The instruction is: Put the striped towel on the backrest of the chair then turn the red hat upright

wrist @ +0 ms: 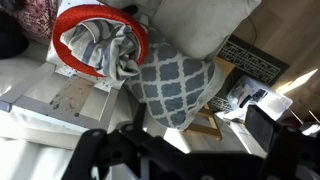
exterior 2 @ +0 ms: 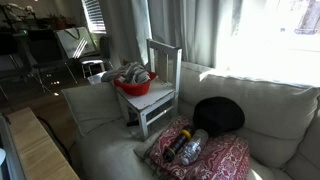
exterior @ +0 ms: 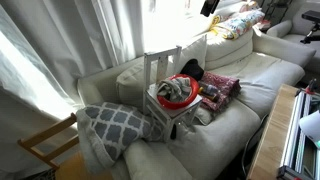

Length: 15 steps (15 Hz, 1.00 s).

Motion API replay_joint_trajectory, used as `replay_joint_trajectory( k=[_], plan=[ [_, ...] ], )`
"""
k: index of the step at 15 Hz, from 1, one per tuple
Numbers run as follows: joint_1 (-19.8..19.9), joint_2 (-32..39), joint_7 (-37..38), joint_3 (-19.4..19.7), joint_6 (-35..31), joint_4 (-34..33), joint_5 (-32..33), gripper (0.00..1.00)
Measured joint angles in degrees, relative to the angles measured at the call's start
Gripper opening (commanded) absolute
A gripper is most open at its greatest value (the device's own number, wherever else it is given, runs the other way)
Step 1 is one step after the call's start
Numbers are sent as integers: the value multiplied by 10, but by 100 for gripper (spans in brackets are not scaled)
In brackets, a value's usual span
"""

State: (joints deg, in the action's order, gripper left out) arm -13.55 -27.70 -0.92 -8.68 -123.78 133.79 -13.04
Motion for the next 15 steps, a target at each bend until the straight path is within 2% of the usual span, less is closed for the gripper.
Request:
replay_joint_trajectory(
  k=[6, 8, 12, 15],
  plan=[
    [0, 3, -3, 1, 2, 0, -1, 100],
    [3, 25, -1, 4, 13, 3, -3, 100],
    [33, 125, 1, 8, 8, 12, 8, 100],
    [48, 207, 9, 8, -50, 9, 40, 100]
  ],
)
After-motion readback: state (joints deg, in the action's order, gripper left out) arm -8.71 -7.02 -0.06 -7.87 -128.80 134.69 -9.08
